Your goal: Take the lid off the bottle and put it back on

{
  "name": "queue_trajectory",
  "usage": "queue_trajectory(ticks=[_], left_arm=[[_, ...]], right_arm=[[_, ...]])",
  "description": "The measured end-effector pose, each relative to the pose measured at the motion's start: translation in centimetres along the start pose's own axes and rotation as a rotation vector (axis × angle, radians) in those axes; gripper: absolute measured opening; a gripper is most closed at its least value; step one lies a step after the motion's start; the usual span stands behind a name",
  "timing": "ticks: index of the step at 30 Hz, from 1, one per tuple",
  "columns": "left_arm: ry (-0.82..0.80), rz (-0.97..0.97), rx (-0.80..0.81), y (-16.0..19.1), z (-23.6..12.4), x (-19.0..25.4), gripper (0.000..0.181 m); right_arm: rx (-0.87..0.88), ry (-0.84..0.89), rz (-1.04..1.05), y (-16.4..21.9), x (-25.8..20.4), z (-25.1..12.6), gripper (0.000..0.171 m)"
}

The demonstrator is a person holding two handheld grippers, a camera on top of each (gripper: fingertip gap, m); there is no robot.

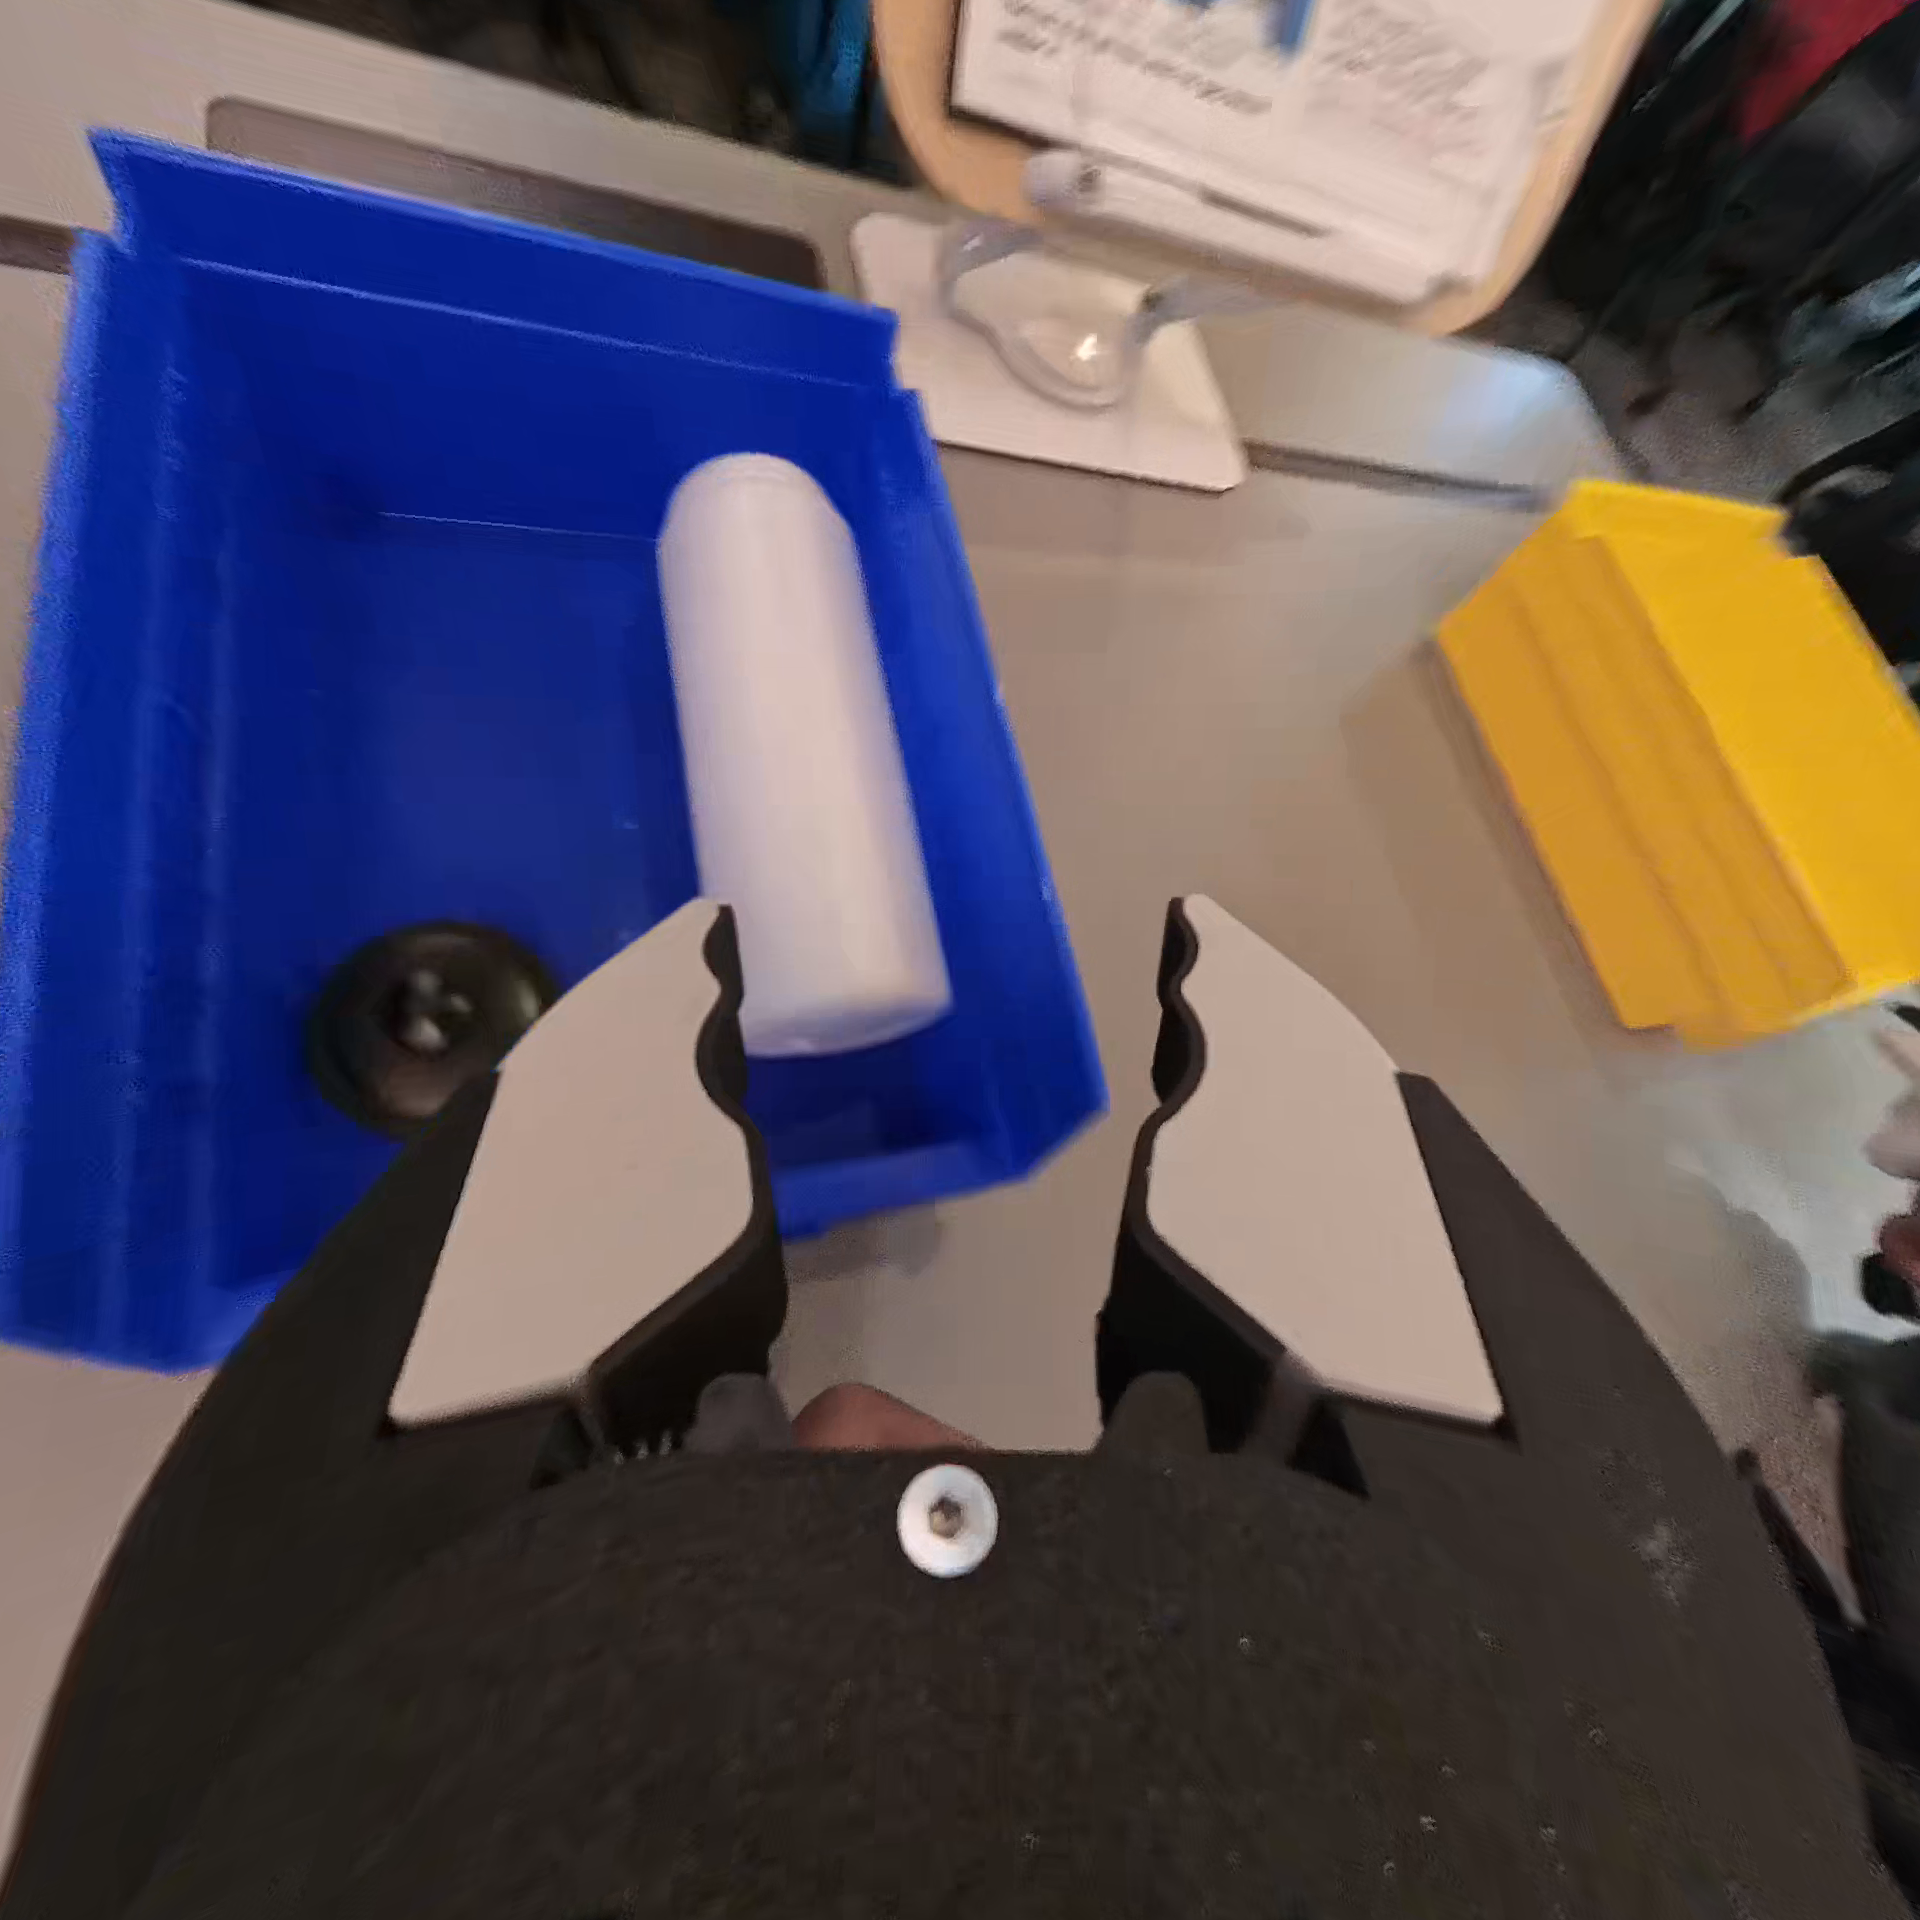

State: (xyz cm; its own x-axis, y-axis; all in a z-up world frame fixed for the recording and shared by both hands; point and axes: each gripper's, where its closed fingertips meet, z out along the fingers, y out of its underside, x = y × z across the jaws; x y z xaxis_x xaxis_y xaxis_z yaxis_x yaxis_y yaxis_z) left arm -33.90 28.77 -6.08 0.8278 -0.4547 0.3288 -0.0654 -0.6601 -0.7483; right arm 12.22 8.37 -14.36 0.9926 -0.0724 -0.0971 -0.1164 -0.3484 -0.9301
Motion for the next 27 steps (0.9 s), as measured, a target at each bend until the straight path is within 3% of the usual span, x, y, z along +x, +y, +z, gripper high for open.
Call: queue_trajectory(ticks=[3,6,8,12,13,14,15,21,24,27], left_arm=[[-0.062,-0.029,-0.182,-2.4,5.0,-2.7,0.081],[-0.112,-0.124,-0.376,-2.4,10.4,-5.3,0.083],[-0.063,-0.207,-0.467,-1.9,13.4,-5.1,0.084],[-0.197,-0.151,-0.573,-1.3,17.4,-7.3,0.085],[-0.195,-0.163,-0.609,-0.7,18.2,-7.5,0.096],[-0.169,-0.202,-0.630,-0.5,18.8,-7.5,0.090],[-0.182,-0.226,-0.630,-0.7,19.1,-8.0,0.082],[-0.229,-0.092,-0.666,-1.5,18.2,-10.1,0.083],[-0.133,-0.135,-0.500,-4.8,16.8,-9.6,0.083],[-0.077,-0.063,-0.266,-9.8,13.1,-8.6,0.082]], right_arm=[[-0.007,-0.005,0.037,0.2,0.3,0.0,0.042],[-0.011,-0.013,0.066,0.4,0.4,0.0,0.042],[-0.021,-0.016,0.074,0.6,0.5,0.1,0.042],[-0.032,-0.024,0.081,0.8,0.4,0.1,0.042],[-0.037,-0.025,0.081,1.0,0.4,0.1,0.042],[-0.042,-0.027,0.081,1.0,0.4,0.2,0.042],[-0.045,-0.030,0.083,1.1,0.4,0.2,0.042],[-0.064,-0.044,0.089,1.6,0.3,0.0,0.042],[-0.059,-0.040,0.100,1.6,0.6,-0.1,0.042],[-0.057,-0.041,0.108,1.6,0.6,-0.2,0.041]])
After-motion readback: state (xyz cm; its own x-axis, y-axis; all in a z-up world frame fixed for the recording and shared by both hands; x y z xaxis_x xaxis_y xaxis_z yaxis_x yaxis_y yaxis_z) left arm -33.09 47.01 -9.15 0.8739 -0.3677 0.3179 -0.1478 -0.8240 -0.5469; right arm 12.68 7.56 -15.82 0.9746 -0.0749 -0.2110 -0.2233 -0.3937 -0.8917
